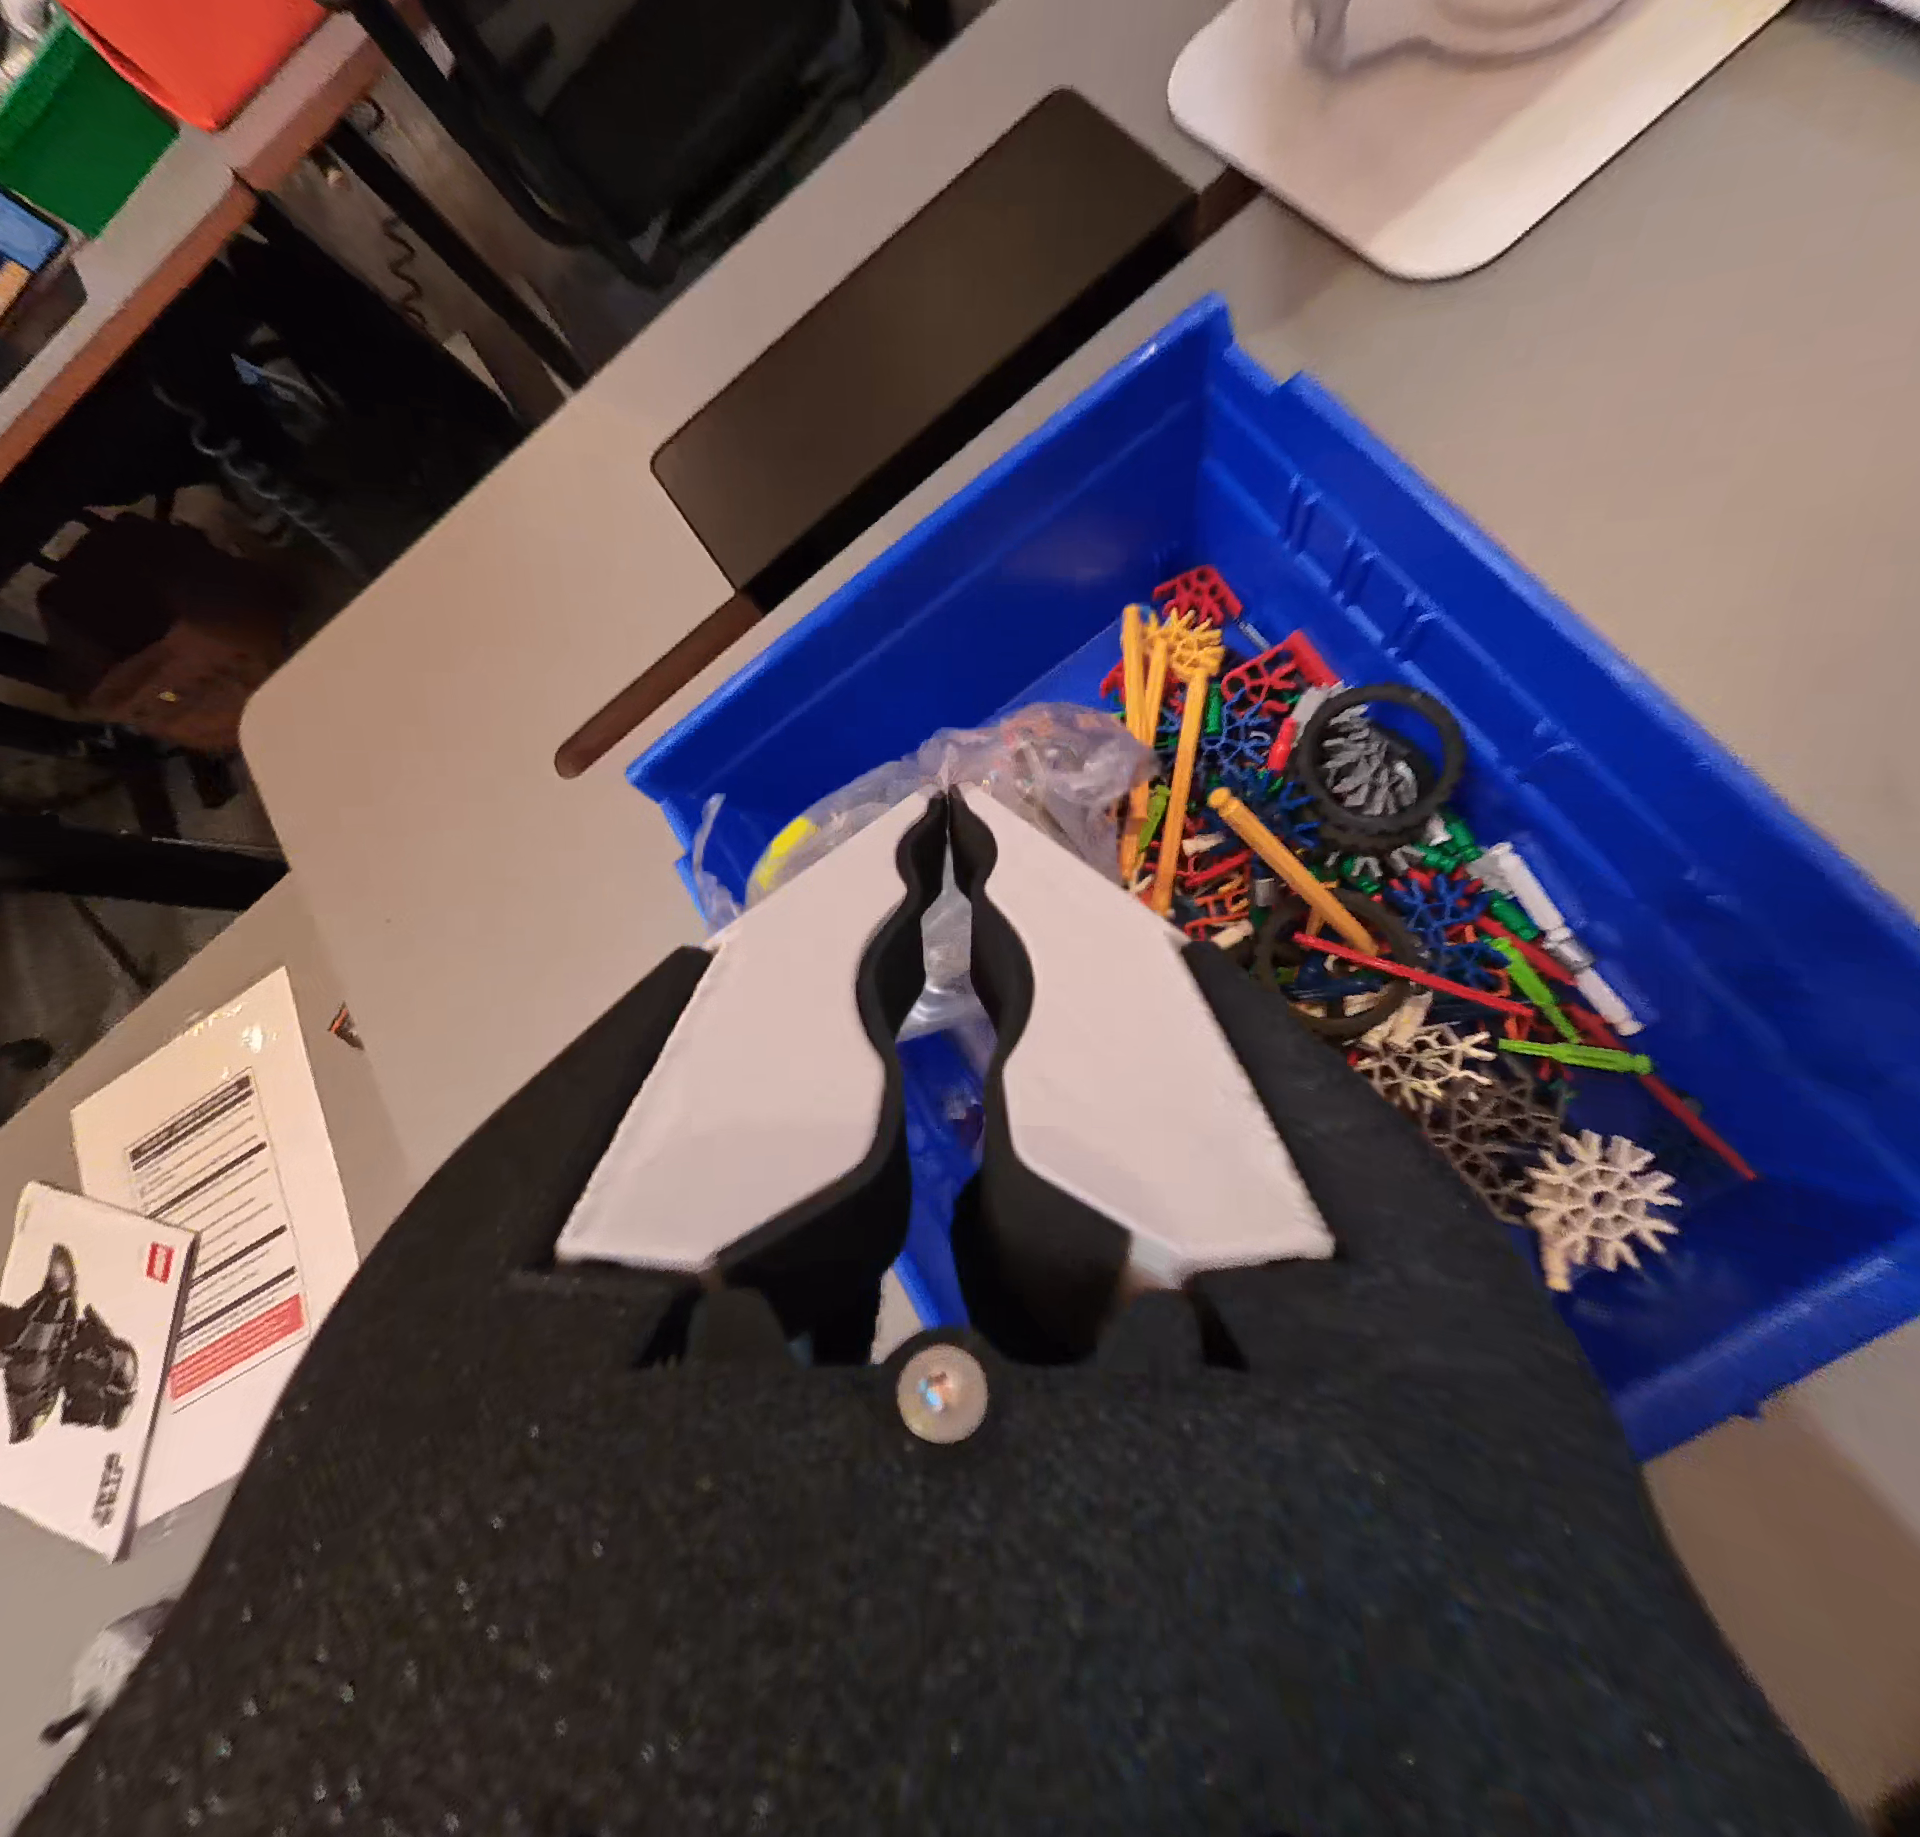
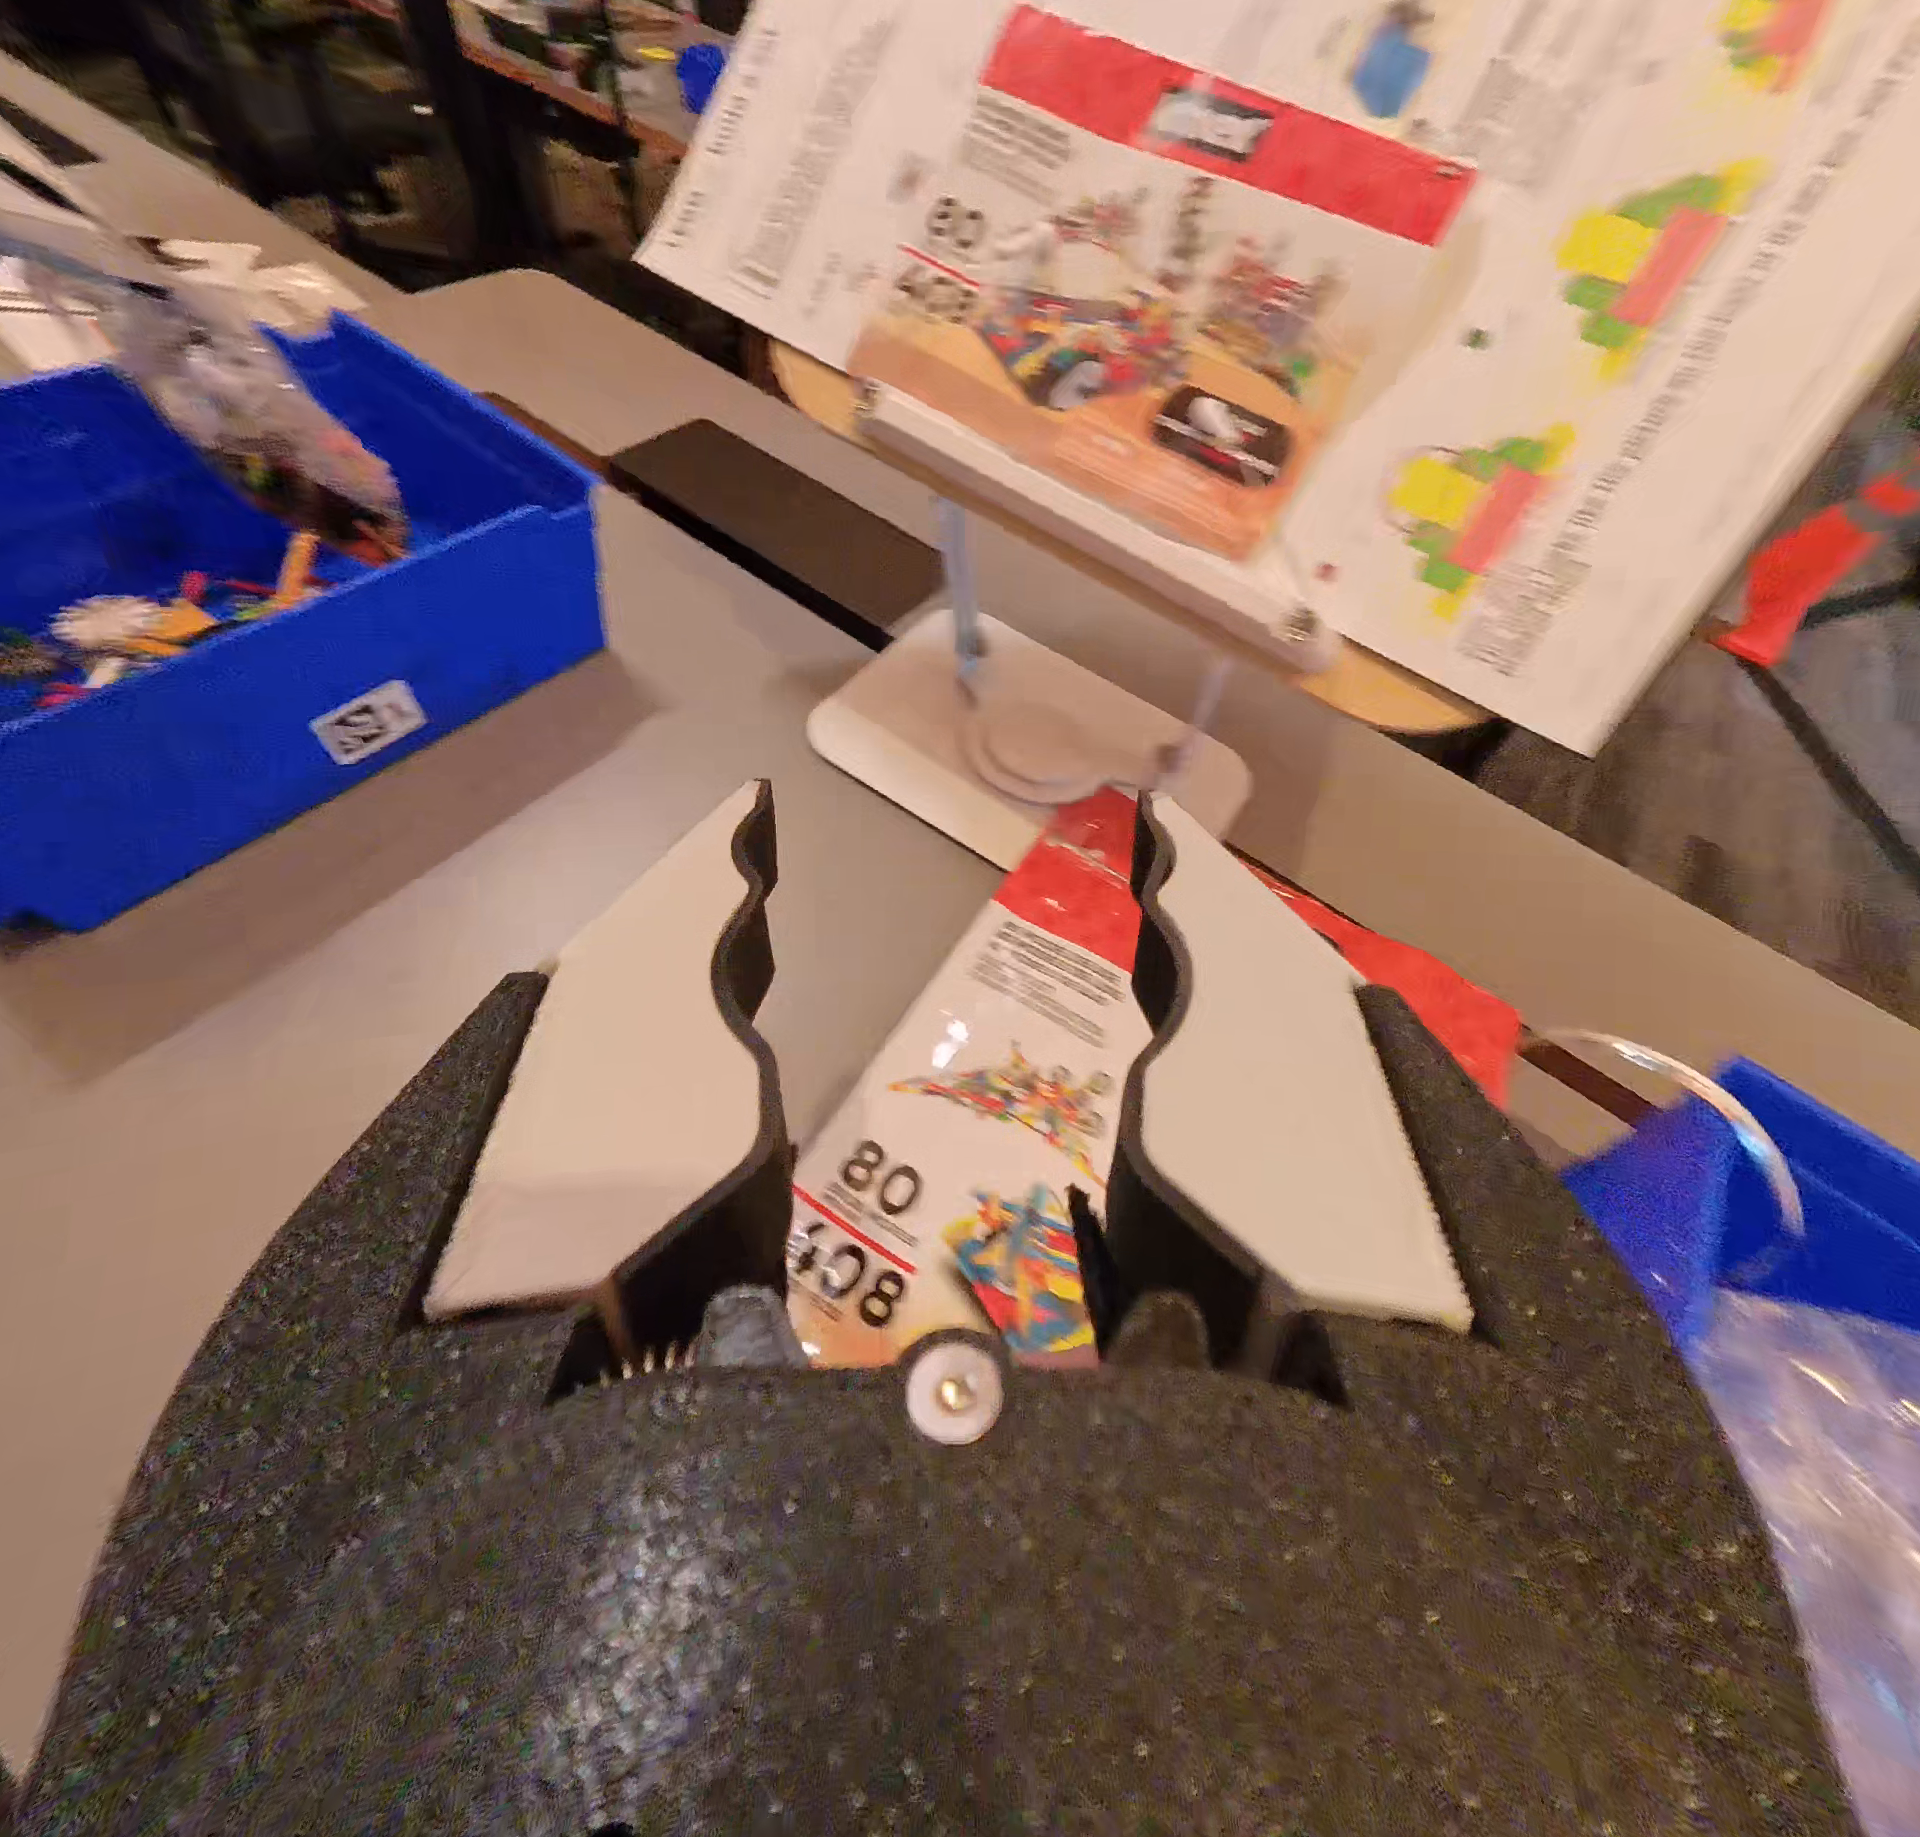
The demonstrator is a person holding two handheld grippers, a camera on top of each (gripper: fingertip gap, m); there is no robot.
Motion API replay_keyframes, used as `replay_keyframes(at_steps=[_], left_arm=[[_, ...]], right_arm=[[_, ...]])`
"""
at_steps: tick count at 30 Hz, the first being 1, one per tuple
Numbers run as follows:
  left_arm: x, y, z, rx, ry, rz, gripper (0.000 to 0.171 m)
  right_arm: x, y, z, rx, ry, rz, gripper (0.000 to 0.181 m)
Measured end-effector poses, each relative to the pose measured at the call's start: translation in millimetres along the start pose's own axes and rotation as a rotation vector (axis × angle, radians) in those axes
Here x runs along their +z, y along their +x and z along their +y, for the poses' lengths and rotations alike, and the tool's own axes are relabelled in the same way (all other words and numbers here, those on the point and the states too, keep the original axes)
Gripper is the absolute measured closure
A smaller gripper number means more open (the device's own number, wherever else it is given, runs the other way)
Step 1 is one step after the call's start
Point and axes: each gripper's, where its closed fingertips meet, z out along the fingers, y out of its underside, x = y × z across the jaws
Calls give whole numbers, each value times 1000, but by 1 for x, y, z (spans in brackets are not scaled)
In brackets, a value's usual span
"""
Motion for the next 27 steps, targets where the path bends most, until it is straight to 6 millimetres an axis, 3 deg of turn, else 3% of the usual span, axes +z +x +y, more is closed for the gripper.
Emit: replay_keyframes(at_steps=[7,9,12,17,20,24,27], left_arm=[[-49,13,-32,3,126,41,171],[-63,20,-41,11,158,65,171],[-81,29,-50,31,192,79,171],[-102,48,-59,46,226,140,171],[-108,68,-64,40,245,217,171],[-108,76,-67,9,254,266,171],[-109,76,-66,-72,284,340,171]], right_arm=[[73,-171,-30,-89,19,-413,115],[88,-211,-39,-121,31,-490,115],[106,-254,-52,-173,45,-567,115],[131,-278,-81,-231,129,-516,114],[144,-291,-88,-279,139,-504,116],[152,-300,-82,-297,137,-511,166],[141,-300,-81,-176,147,-612,179]])
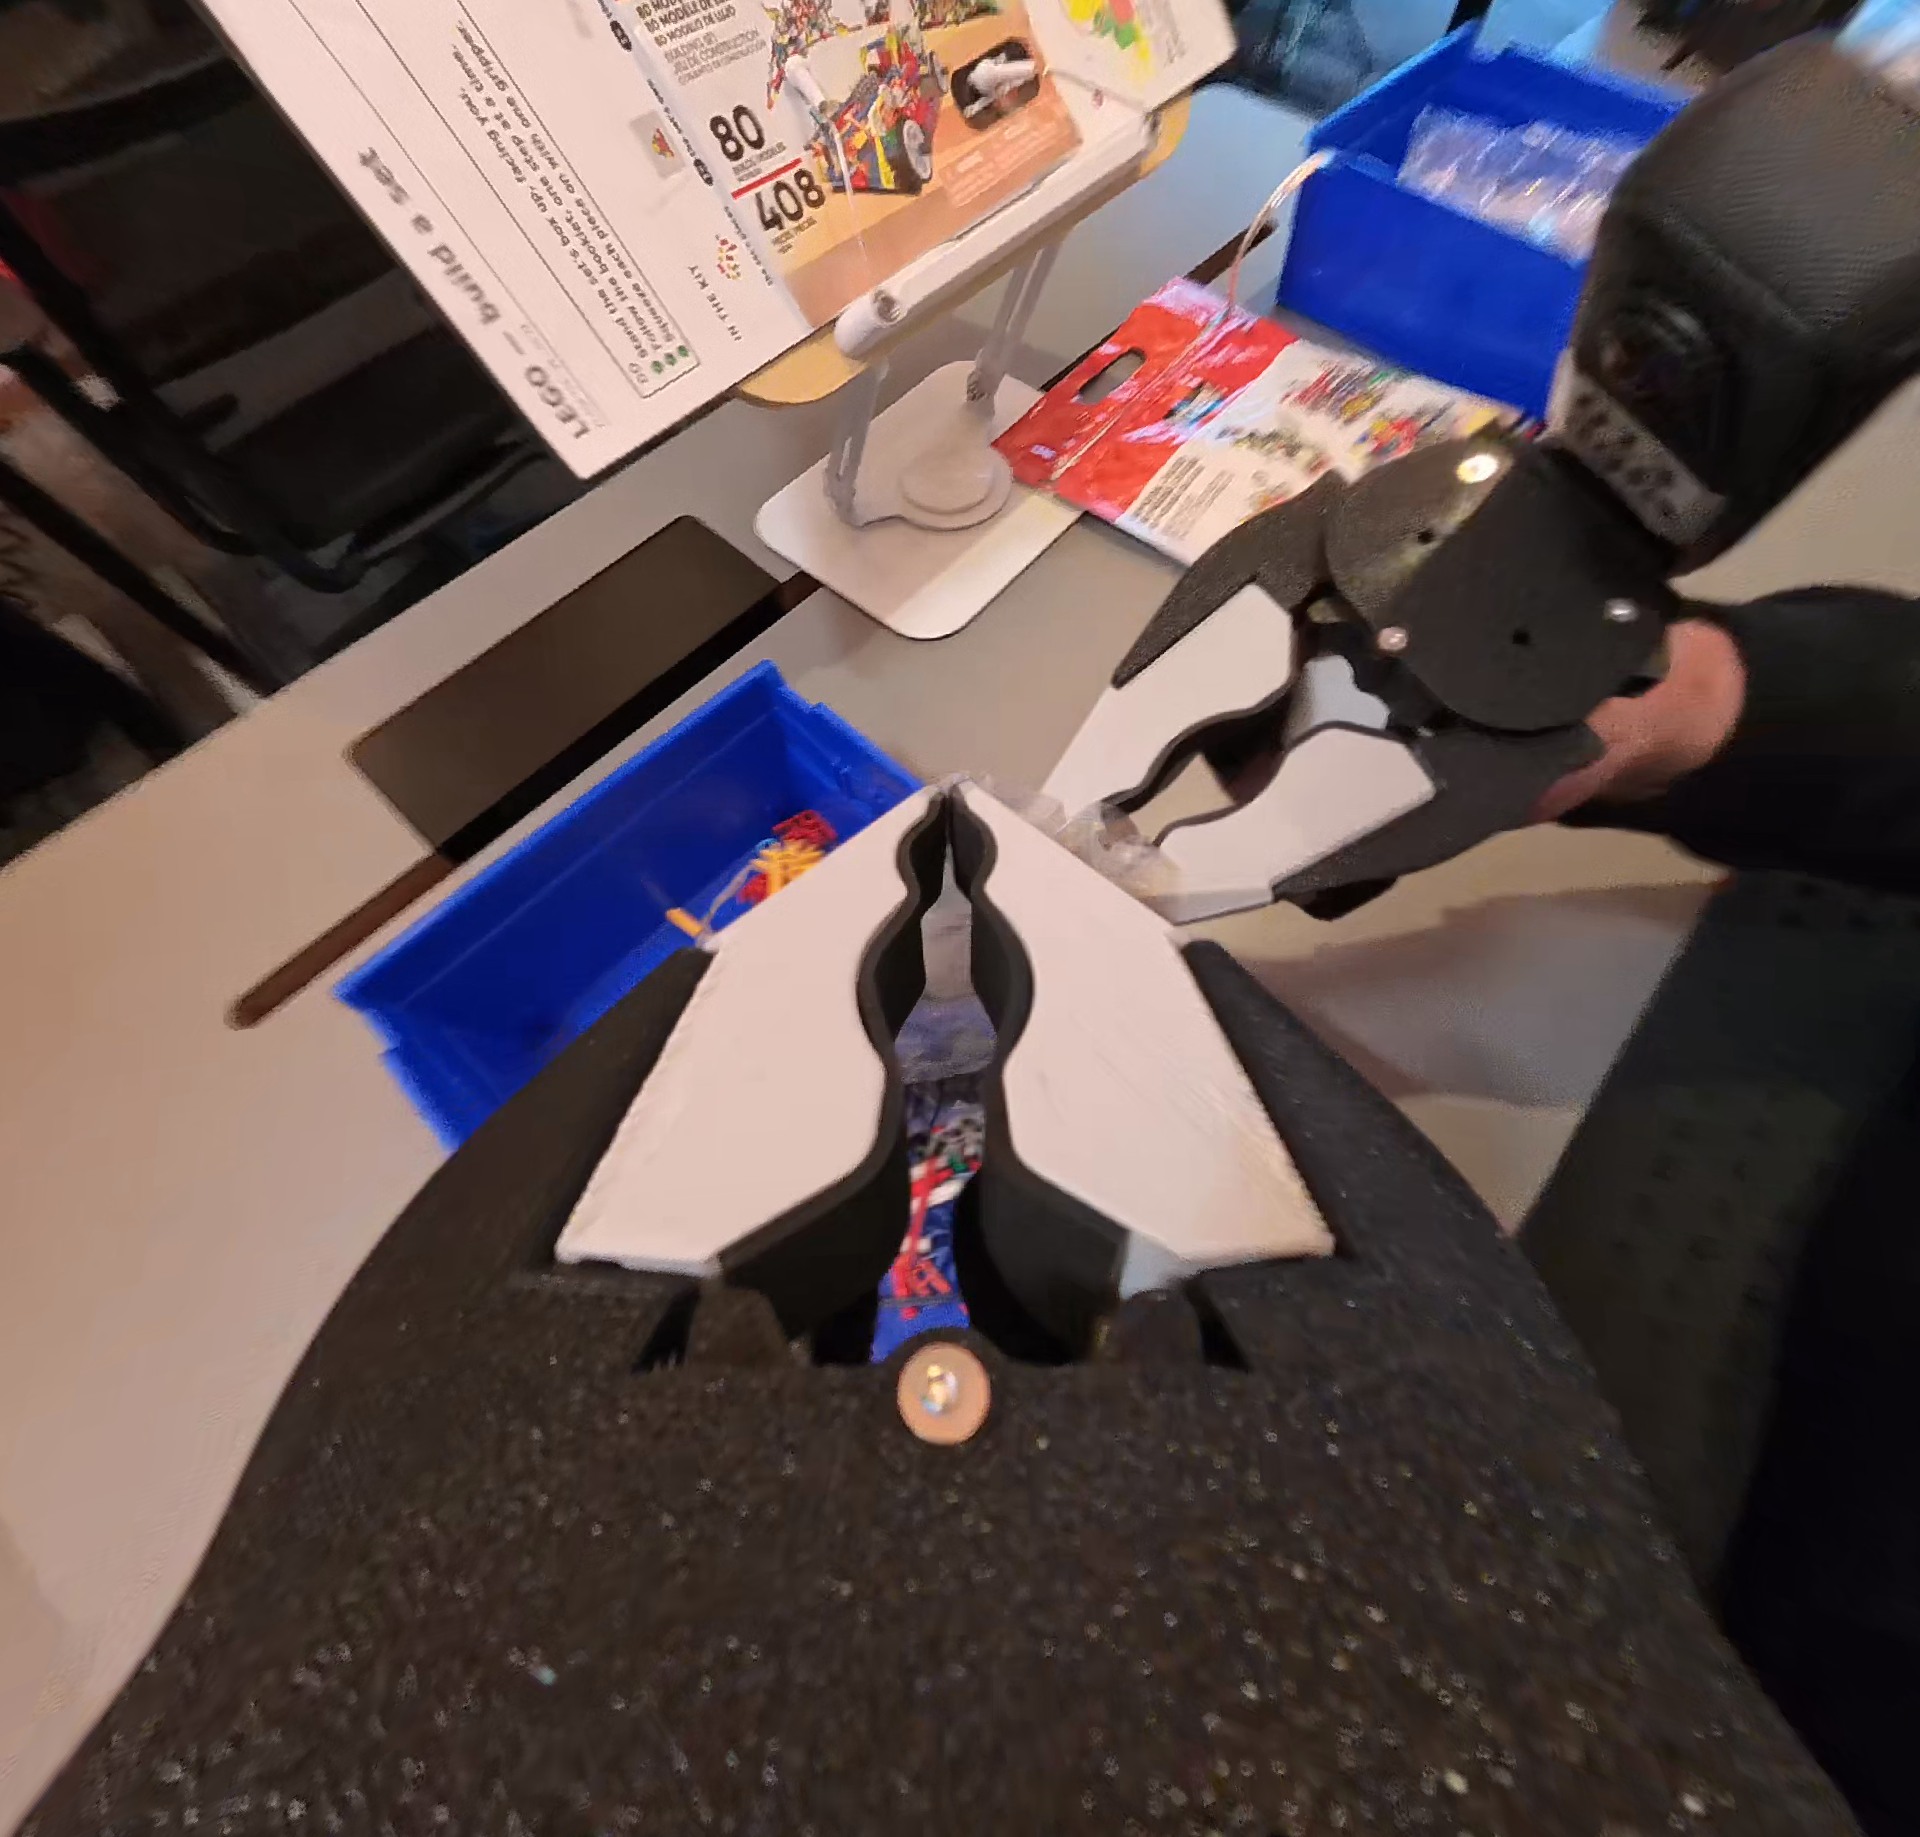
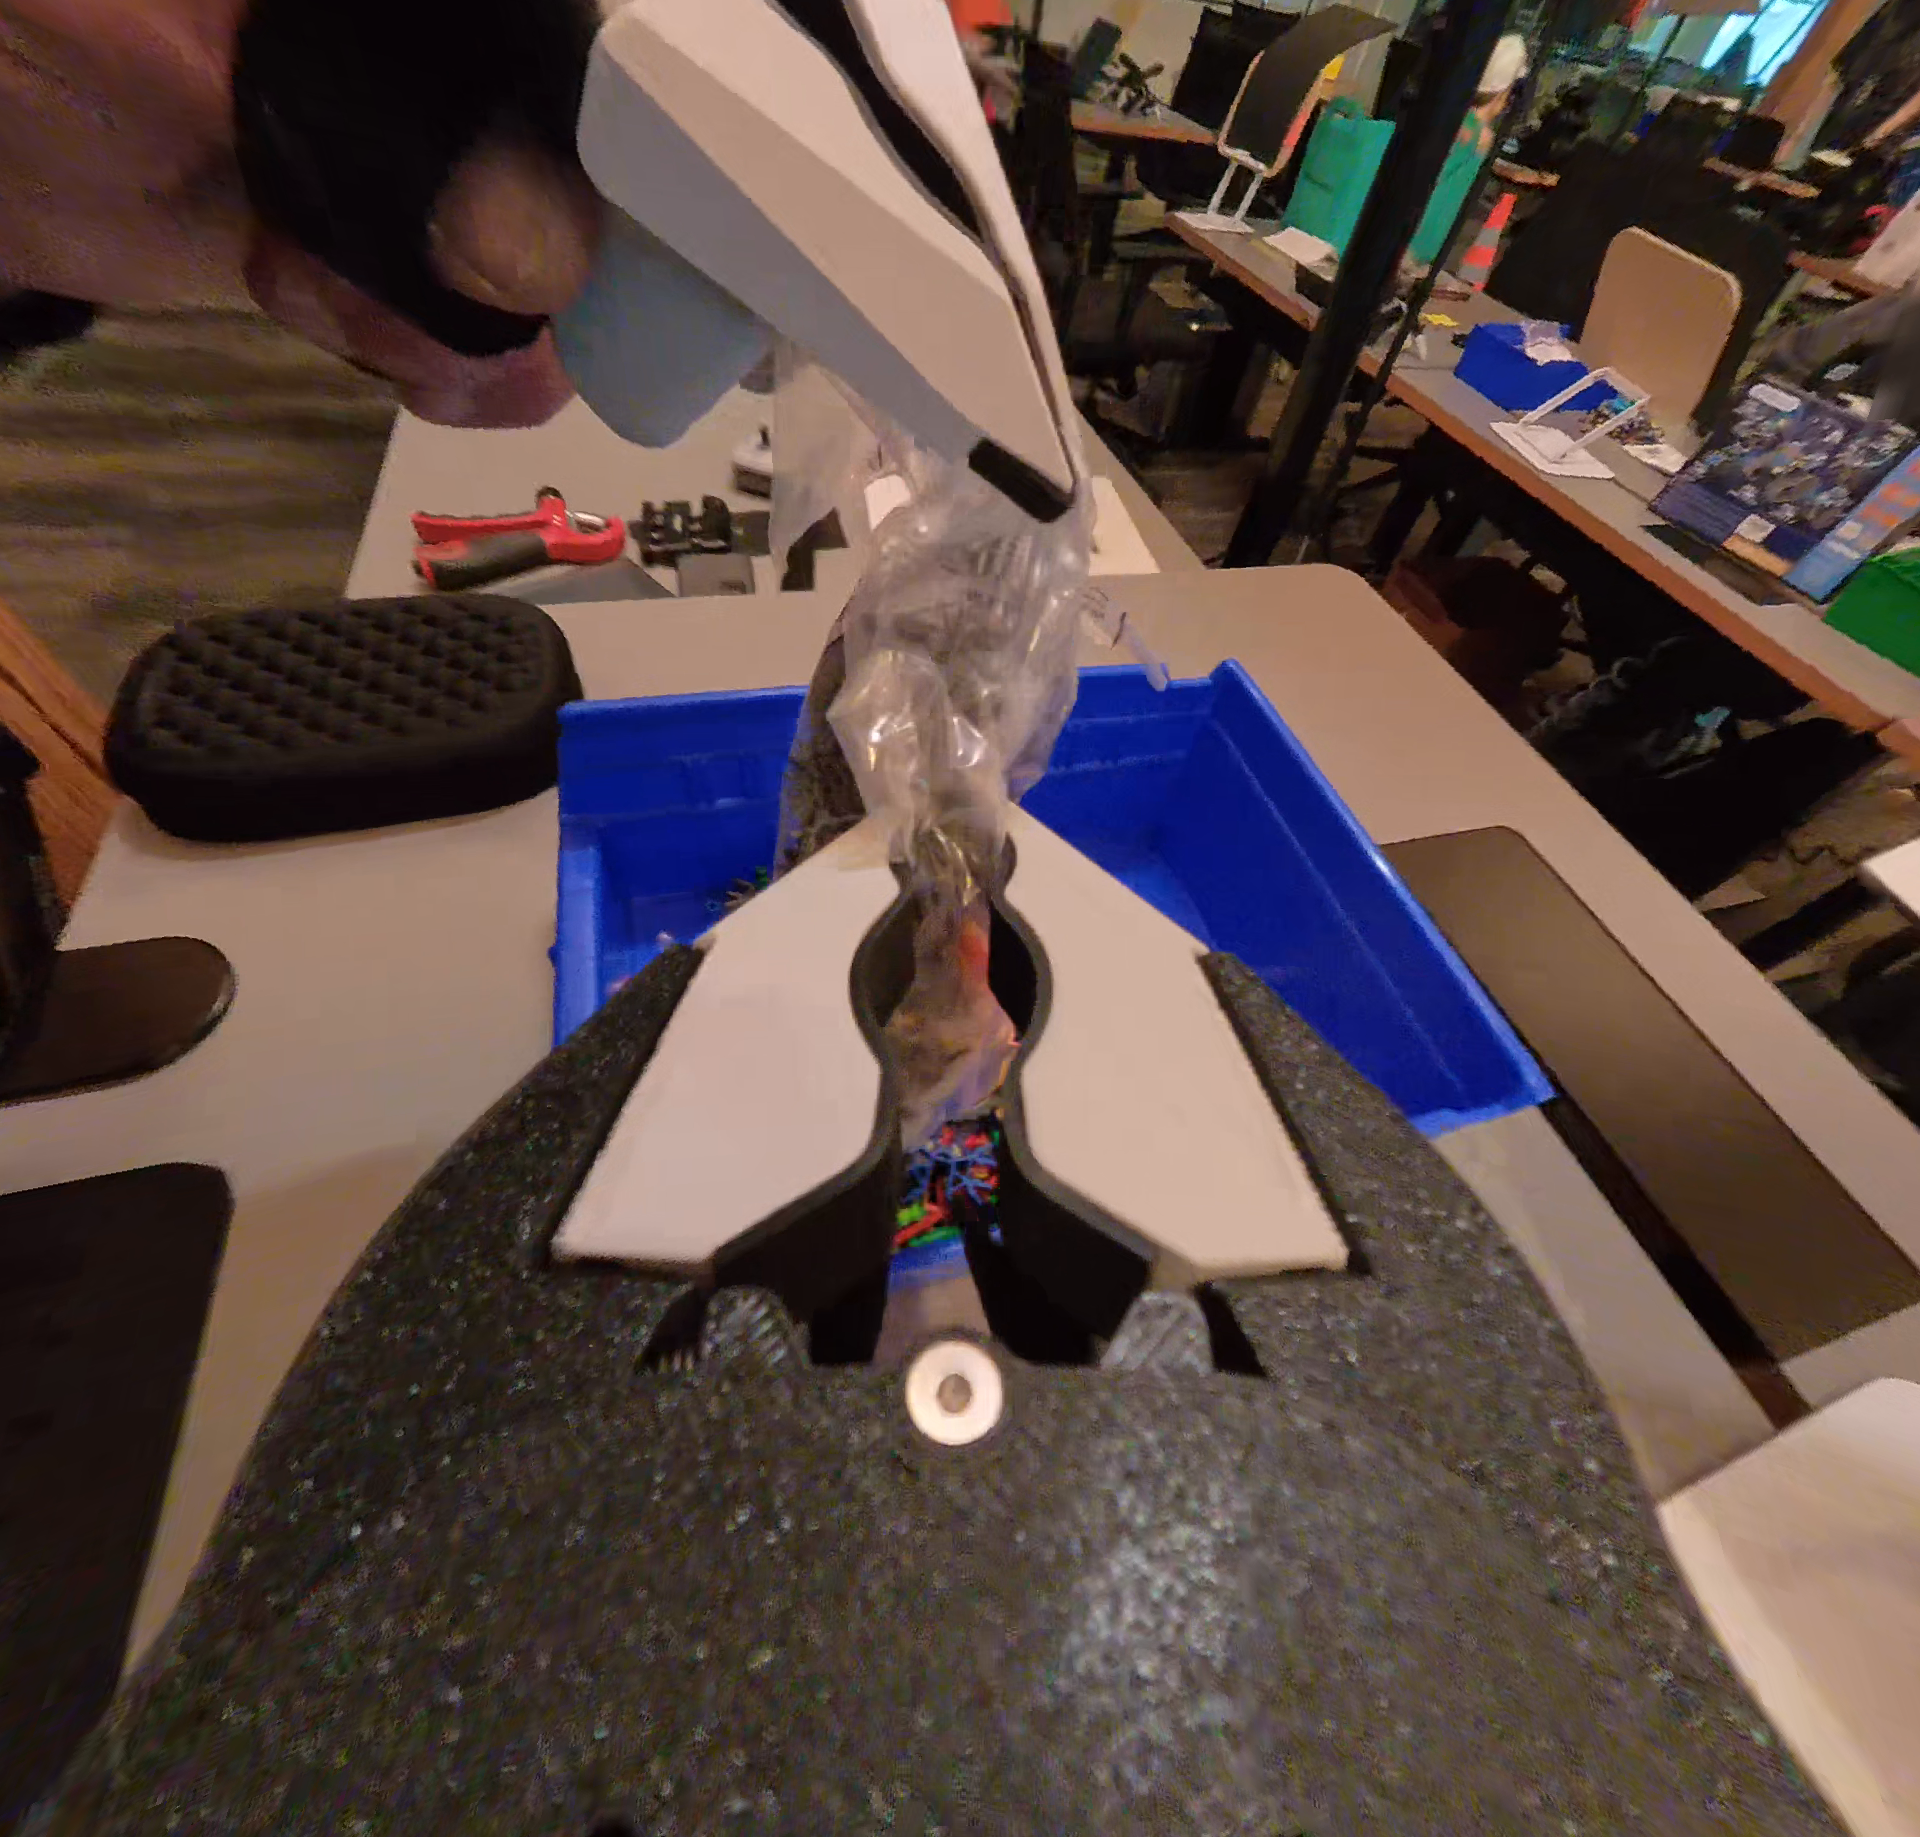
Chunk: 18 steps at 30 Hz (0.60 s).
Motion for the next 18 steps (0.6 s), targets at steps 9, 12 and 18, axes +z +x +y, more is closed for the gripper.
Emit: replay_keyframes(at_steps=[9,12,18], left_arm=[[-39,-1,-20,58,226,116,135],[-26,5,5,189,108,75,118],[-7,14,7,215,112,90,152]], right_arm=[[-30,12,4,471,112,-232,181],[-41,10,-2,544,157,-318,181],[-47,-3,-2,581,141,-449,181]])
